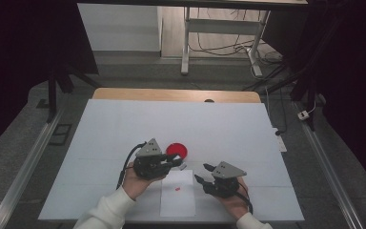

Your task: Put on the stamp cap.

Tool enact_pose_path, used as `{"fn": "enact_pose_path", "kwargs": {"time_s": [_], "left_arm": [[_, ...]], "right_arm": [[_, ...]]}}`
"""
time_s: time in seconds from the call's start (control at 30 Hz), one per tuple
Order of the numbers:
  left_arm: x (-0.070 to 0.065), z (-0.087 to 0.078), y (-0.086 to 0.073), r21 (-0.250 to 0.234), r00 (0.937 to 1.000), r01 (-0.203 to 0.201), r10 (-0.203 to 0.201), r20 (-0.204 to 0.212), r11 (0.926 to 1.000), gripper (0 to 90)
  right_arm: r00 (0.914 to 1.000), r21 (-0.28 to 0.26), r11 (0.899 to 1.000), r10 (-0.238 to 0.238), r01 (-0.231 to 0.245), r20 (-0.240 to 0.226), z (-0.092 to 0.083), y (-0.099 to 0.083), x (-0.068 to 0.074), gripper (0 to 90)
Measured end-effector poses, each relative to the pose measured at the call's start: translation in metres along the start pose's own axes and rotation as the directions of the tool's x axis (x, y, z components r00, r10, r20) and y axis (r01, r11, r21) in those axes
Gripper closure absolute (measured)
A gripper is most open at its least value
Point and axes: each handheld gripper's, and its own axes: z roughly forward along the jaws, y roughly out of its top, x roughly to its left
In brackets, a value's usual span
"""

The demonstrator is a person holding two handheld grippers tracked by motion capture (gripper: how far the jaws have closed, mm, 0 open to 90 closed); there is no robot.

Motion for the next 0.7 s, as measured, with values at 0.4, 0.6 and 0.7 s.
{"fn": "enact_pose_path", "kwargs": {"time_s": [0.4, 0.6, 0.7], "left_arm": [[0.002, -0.001, 0.0, 0.004, 1.0, -0.007, 0.007, -0.002, 1.0, 75.3], [0.003, -0.002, 0.002, -0.001, 0.9999, -0.009, 0.009, -0.005, 1.0, 75.2], [0.004, -0.003, 0.002, 0.0, 0.9999, -0.01, 0.01, -0.008, 1.0, 75.2]], "right_arm": [[0.9938, -0.01, 0.999, 0.052, -0.051, 0.098, -0.05, -0.024, -0.042, 46.8], [0.9877, -0.02, 0.998, 0.062, -0.06, 0.143, -0.071, -0.036, -0.054, 46.9], [0.9855, -0.023, 0.997, 0.077, -0.075, 0.151, -0.077, -0.04, -0.058, 47.0]]}}
